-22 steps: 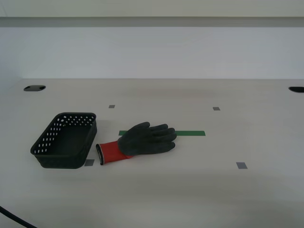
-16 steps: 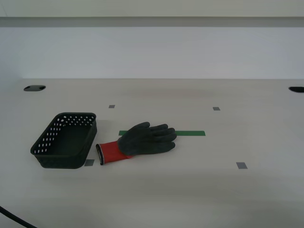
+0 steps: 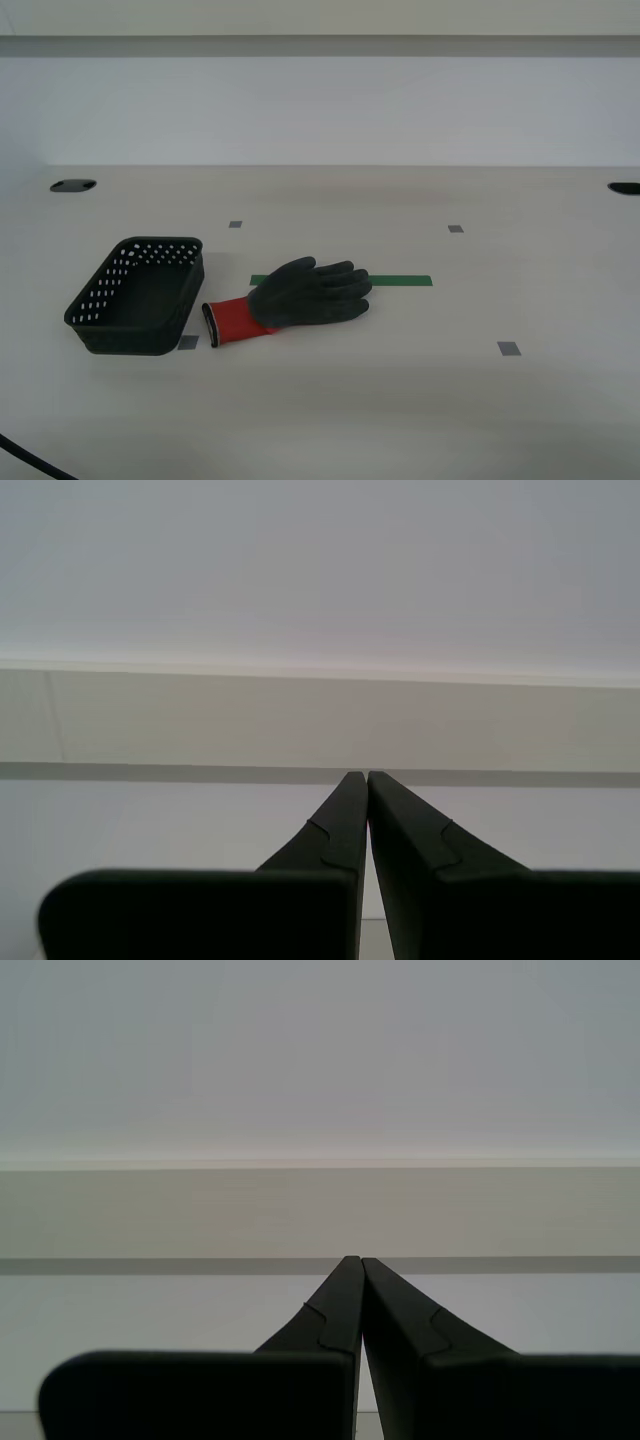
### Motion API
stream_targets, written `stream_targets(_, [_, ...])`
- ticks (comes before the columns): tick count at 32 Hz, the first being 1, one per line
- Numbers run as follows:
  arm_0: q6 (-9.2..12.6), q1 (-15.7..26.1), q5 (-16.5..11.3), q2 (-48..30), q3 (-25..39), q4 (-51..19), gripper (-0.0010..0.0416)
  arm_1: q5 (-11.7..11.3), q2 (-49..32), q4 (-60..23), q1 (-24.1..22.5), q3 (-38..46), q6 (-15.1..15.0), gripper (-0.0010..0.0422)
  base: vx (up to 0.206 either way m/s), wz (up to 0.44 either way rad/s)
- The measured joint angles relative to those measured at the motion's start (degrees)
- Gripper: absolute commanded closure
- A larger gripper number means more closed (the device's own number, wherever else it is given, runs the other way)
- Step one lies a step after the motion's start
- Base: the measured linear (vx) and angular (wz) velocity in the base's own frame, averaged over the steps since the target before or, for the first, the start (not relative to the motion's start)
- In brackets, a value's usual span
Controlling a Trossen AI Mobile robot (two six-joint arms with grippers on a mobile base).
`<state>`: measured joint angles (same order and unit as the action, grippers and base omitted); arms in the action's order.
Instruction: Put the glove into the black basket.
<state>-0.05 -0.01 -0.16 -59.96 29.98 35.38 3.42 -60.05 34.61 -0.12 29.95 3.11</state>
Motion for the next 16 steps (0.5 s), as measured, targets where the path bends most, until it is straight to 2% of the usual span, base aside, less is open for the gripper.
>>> stream_targets(3, [0.02,0.02,0.00,0.00,0.02,0.00,0.0405,1.90,0.00,-2.03,0.00,0.42,1.44,0.0412,0.000,0.000])
stream_targets(6, [0.00,0.00,0.00,0.00,0.00,0.00,0.0405,1.88,0.00,-6.49,0.00,1.55,2.40,0.0413,0.000,0.000])
stream_targets(11, [0.02,0.07,0.00,0.00,0.00,0.00,0.0405,2.40,0.00,-17.68,-0.07,5.86,2.36,0.0413,0.000,0.000])
stream_targets(14, [0.02,0.04,0.00,0.00,0.02,0.00,0.0405,5.68,0.00,-22.43,-0.11,9.25,2.23,0.0413,0.000,0.000])
stream_targets(16, [0.02,0.07,0.00,0.00,0.00,0.00,0.0405,6.99,0.00,-25.20,-0.31,11.47,2.14,0.0413,0.000,0.000])
